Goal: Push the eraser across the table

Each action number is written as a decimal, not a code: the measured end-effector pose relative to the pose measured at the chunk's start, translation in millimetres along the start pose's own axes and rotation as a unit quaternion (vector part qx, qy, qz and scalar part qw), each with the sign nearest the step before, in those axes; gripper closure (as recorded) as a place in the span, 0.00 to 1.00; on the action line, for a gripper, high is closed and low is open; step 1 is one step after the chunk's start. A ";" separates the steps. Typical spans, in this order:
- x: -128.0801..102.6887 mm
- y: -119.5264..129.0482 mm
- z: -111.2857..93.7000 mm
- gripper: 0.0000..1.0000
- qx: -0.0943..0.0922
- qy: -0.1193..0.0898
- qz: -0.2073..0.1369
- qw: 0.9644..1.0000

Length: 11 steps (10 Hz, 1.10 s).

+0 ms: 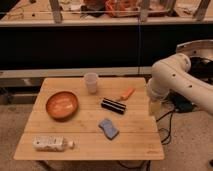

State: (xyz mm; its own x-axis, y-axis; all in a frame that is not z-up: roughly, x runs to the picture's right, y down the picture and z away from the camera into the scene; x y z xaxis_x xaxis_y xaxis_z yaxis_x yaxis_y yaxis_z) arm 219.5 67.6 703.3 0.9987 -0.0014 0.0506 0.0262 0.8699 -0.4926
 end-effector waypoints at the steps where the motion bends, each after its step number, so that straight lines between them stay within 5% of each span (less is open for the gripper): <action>1: -1.6 -1.3 0.5 0.20 0.001 -0.001 -0.002 1.000; 11: -40.4 -16.3 13.9 0.20 0.002 -0.047 -0.015 0.999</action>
State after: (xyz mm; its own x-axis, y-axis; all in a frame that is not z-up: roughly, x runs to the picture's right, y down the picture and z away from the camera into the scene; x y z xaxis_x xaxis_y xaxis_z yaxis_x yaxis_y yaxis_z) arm 178.2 60.3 721.3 0.9891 0.0183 0.1463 0.0557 0.8723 -0.4857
